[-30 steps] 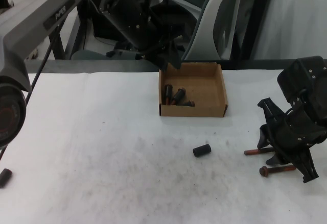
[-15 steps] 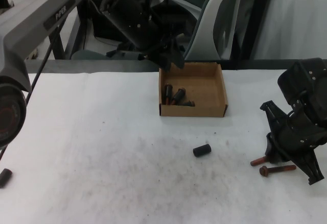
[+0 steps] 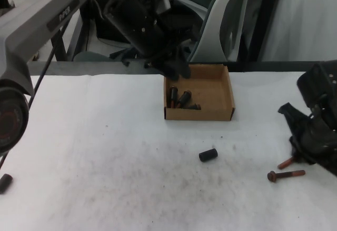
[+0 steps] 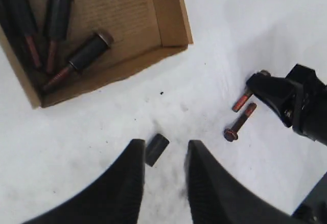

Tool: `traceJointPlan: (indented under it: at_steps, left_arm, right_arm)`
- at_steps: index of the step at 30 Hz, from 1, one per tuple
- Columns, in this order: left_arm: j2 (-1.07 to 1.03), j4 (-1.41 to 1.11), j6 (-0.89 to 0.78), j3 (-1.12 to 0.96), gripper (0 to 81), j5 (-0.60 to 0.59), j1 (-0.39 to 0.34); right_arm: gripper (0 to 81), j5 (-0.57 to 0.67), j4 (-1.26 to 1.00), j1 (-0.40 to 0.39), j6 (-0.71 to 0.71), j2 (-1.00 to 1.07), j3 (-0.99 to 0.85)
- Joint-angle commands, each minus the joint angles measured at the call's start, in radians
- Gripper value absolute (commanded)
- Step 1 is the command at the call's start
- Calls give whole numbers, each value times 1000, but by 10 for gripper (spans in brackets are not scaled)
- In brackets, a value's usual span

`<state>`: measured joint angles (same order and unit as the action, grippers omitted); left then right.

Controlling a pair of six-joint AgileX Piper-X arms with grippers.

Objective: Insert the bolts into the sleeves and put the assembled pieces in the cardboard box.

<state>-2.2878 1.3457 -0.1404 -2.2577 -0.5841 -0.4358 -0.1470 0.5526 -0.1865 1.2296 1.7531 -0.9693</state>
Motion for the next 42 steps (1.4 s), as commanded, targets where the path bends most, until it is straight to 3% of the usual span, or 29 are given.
traceJointPlan:
  at_steps: [1,7,13,24,33,37,42]
  left_arm:
    - [24,43,19,-5,272,-11,-43]
    - [25,116,73,-5,272,68,-113]
    - [52,172,140,-5,272,210,-133]
    - [80,172,203,-4,273,413,-219]
    - [75,88,239,10,273,464,-265]
    - [53,87,247,27,273,490,-274]
    - [27,61,254,56,273,487,-274]
  right_arm:
    - [2,-43,-26,6,-110,-68,6]
    - [2,-58,-29,6,-251,-166,13]
    - [2,-41,-152,6,-323,-348,154]
    - [2,226,-576,6,-489,-805,532]
    - [2,398,-585,6,-634,-1141,647]
    - [2,451,-546,6,-643,-1205,652]
    - [2,570,-542,6,-786,-1218,652]
